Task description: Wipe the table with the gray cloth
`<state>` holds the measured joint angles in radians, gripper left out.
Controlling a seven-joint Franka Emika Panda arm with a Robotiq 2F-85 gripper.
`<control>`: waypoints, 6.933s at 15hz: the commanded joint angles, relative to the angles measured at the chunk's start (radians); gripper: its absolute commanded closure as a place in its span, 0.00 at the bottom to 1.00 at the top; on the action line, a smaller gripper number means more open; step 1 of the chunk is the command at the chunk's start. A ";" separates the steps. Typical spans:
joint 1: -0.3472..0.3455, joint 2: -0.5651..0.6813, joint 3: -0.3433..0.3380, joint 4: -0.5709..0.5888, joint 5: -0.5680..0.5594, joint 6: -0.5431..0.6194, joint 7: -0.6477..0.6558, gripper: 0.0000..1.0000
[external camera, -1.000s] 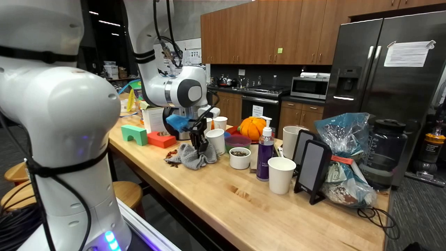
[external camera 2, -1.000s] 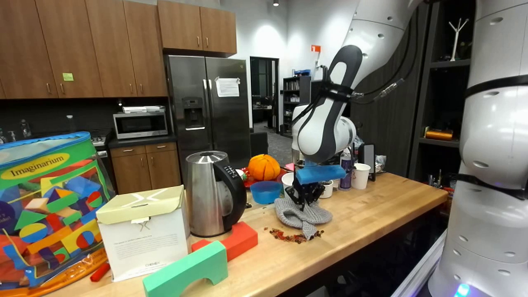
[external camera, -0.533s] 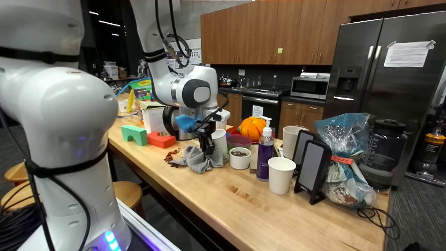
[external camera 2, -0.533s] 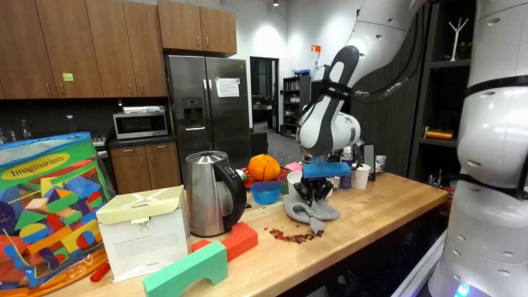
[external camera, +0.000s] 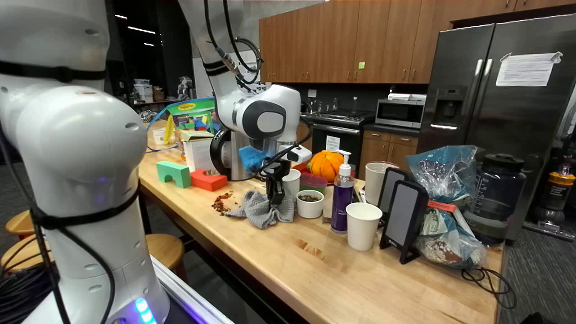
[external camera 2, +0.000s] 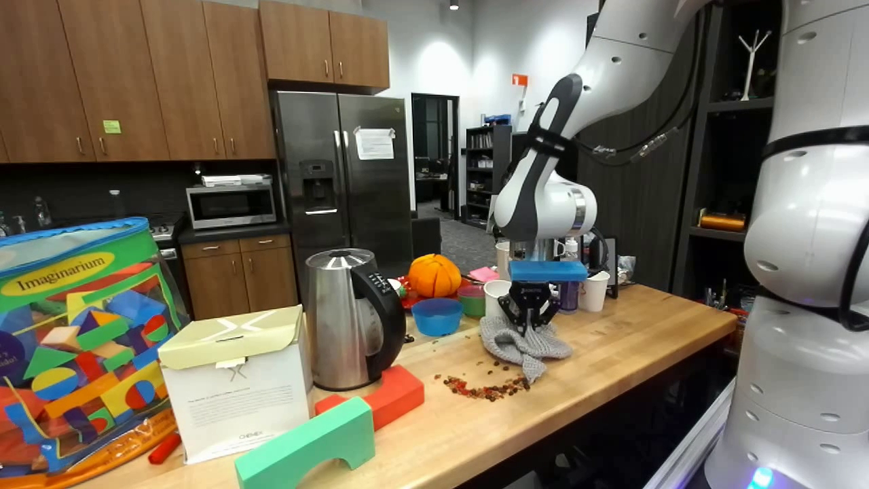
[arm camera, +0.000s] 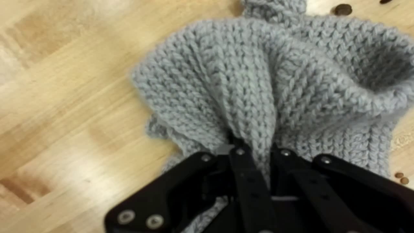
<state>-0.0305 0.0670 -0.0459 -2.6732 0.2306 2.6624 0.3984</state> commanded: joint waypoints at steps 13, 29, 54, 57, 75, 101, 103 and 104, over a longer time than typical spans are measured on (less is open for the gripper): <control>-0.011 0.098 -0.030 -0.023 -0.018 0.078 0.062 0.97; 0.183 0.108 0.072 -0.017 -0.591 0.147 0.576 0.97; 0.106 0.154 0.120 0.010 -0.120 0.200 0.245 0.97; 0.065 0.144 0.143 0.011 0.146 0.191 0.027 0.97; -0.122 0.098 0.035 0.010 0.648 -0.007 -0.393 0.97; 0.265 0.182 0.073 0.128 -0.435 0.055 0.392 0.97; 0.299 0.200 0.083 0.172 -0.533 -0.003 0.470 0.97; 0.315 0.207 0.090 0.192 -0.568 -0.033 0.500 0.97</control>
<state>0.2294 0.1517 0.0324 -2.5514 -0.2462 2.6763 0.8019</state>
